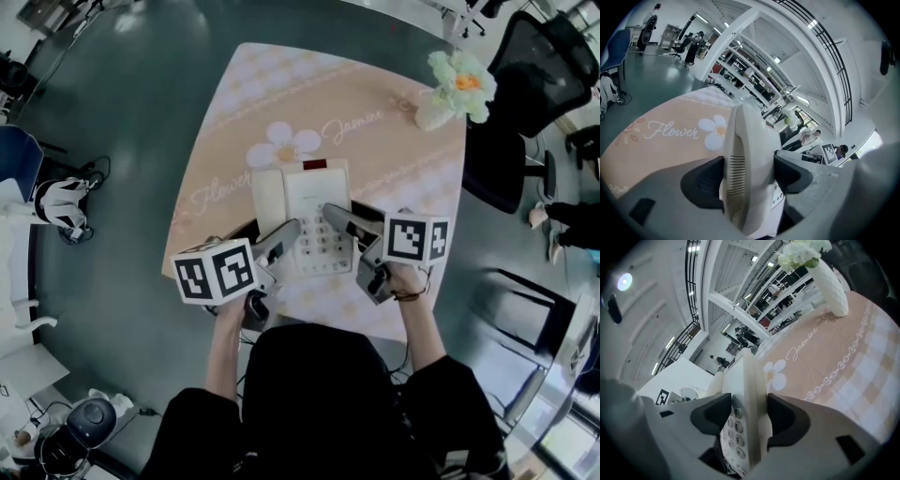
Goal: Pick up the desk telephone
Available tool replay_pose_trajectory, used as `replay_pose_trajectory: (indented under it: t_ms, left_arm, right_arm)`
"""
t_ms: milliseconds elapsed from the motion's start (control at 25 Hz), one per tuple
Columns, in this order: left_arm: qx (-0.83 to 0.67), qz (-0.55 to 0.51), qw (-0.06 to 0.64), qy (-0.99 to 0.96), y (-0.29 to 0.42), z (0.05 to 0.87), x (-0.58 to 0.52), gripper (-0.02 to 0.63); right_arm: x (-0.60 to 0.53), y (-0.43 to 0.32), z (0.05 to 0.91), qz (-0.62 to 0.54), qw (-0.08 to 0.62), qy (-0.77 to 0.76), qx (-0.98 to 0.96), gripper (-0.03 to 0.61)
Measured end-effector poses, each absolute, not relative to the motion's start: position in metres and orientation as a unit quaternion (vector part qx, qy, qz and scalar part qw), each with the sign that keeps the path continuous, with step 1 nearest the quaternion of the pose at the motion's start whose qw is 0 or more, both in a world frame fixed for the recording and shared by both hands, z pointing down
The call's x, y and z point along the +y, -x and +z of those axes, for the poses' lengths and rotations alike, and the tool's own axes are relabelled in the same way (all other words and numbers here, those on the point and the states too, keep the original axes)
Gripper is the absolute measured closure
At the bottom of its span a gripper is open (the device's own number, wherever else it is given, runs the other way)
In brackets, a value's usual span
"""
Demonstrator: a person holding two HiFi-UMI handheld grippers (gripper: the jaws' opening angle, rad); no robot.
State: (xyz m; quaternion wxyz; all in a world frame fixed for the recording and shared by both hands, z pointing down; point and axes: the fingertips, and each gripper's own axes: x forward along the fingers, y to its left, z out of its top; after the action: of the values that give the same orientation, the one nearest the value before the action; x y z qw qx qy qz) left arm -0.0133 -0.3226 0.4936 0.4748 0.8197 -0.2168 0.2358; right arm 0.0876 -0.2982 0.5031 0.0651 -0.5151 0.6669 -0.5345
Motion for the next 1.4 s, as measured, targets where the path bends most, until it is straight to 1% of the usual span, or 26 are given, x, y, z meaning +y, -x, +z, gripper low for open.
replay_pose_trajectory:
  t_ms: [480,840,960,1400]
  left_arm:
    - [-0.22,0.22,0.458,-0.833,0.027,0.458,-0.29,0.288]
    - [-0.222,0.213,0.435,-0.846,0.038,0.421,-0.269,0.288]
    - [-0.223,0.21,0.426,-0.852,0.042,0.409,-0.262,0.288]
    - [-0.225,0.198,0.407,-0.863,0.048,0.386,-0.256,0.288]
  right_arm:
    - [-0.265,-0.078,0.465,-0.506,0.068,0.529,0.678,0.356]
    - [-0.247,-0.063,0.428,-0.482,0.091,0.518,0.701,0.356]
    - [-0.236,-0.063,0.42,-0.479,0.089,0.528,0.696,0.356]
    - [-0.231,-0.056,0.391,-0.455,0.104,0.524,0.713,0.356]
